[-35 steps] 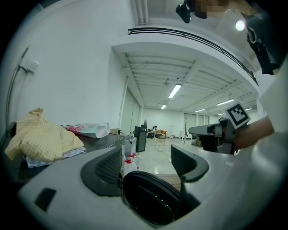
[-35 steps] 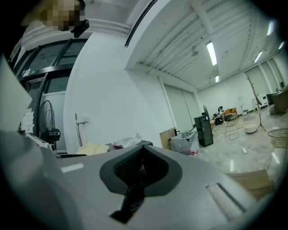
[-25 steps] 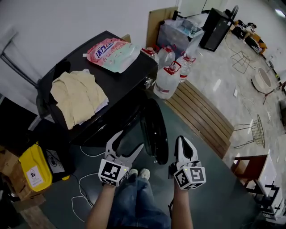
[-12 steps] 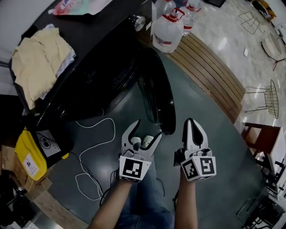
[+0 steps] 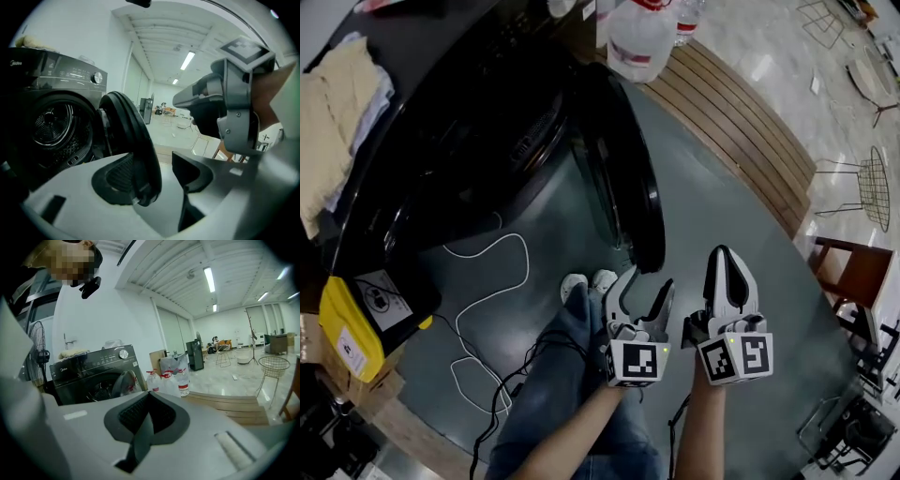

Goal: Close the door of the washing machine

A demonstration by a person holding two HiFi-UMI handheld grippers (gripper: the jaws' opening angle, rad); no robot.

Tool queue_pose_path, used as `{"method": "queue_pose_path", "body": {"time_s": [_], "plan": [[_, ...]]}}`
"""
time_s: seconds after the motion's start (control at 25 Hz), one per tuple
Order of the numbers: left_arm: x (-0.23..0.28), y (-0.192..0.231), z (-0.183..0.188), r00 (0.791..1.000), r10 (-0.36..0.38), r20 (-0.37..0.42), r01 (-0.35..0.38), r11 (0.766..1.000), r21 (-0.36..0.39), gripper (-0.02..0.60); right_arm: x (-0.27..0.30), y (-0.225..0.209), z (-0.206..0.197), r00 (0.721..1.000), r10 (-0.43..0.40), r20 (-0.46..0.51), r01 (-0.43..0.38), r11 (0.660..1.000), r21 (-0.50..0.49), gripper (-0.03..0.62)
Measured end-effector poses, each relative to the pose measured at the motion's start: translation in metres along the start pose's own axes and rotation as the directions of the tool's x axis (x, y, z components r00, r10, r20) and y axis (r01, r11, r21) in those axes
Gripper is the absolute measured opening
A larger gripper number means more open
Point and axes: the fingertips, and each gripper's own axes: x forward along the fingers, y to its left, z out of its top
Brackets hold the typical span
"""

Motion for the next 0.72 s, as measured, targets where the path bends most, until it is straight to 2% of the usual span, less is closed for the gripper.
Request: {"method": "queue_pose_path", "body": {"time_s": [0.24, 0.32, 0.48, 0.72], "plan": [[0.025, -0.013, -0.017, 0.999, 0.033, -0.038, -0.034, 0.999, -0.033, 0.184, -0.002, -0.014, -0.013, 1.0, -0.026, -0.016, 0.026, 1.0, 0.006, 0.014], [0.03, -0.009, -0.018, 0.997, 0.055, -0.046, -0.057, 0.997, -0.054, 0.181, -0.002, -0.016, -0.016, 0.999, -0.031, -0.023, 0.031, 0.999, 0.009, 0.014], [0.034, 0.003, -0.02, 0.992, 0.104, -0.065, -0.109, 0.991, -0.074, 0.134, -0.003, -0.015, -0.019, 0.999, -0.034, -0.033, 0.034, 0.999, 0.01, 0.014], [0.031, 0.007, -0.022, 0.992, 0.095, -0.079, -0.101, 0.991, -0.082, 0.13, 0.001, -0.008, -0.022, 0.999, -0.024, -0.045, 0.025, 1.0, 0.008, 0.014]]}}
